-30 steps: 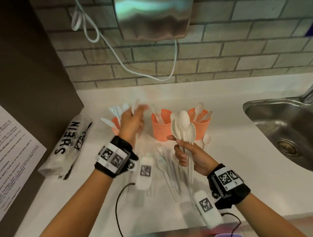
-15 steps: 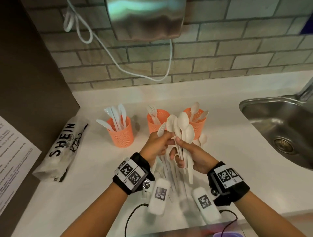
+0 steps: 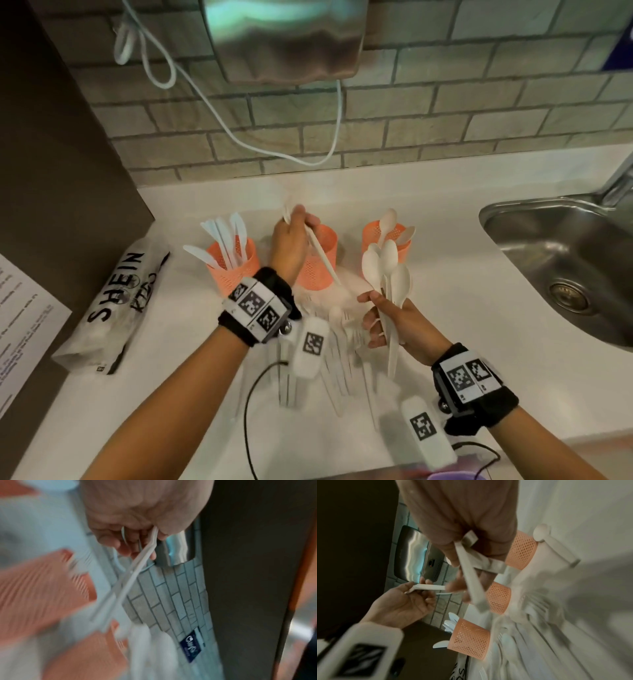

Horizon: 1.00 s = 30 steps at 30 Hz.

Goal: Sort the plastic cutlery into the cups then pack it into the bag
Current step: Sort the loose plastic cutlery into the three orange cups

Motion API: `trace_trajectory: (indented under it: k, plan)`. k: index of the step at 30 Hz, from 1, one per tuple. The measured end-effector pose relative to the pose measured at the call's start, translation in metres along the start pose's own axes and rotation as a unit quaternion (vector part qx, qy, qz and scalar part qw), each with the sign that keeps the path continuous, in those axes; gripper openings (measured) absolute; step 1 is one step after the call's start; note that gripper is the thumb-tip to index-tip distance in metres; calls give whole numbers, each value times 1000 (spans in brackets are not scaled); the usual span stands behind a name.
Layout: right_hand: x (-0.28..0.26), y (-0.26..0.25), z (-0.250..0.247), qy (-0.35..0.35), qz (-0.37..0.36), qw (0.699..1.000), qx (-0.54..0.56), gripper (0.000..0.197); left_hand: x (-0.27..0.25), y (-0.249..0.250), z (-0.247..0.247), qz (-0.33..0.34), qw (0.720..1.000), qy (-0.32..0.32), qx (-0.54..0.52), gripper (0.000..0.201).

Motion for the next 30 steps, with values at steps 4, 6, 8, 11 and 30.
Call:
trace_trajectory:
  k: [4,6,8,11,30]
  plan:
    - [-1,-4,-14,24,-18,1000,-1,29,40,30,-12,84,989,60,105,39]
    - [-2,-8,-16,23,-20,1000,1,33,57,27,-13,89,986,77,121,38]
    - [-5,-13,-15,16,-23,1000,4,37,68,18,-9,85,981,76,160,38]
    - [-6,-19,-15,5,-22,1000,2,62,77,-13,5,34,964,24,262,40]
    - [0,-23,34,-95,6,991,97,47,-53,-38,68,-42,987,-152,-26,44]
Point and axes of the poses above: each hand's wrist, its own x-axis towards the middle knuckle, its own z-axis out of the palm, y = z × x, the point moved 10 cm from there along x, towards the middle knuckle
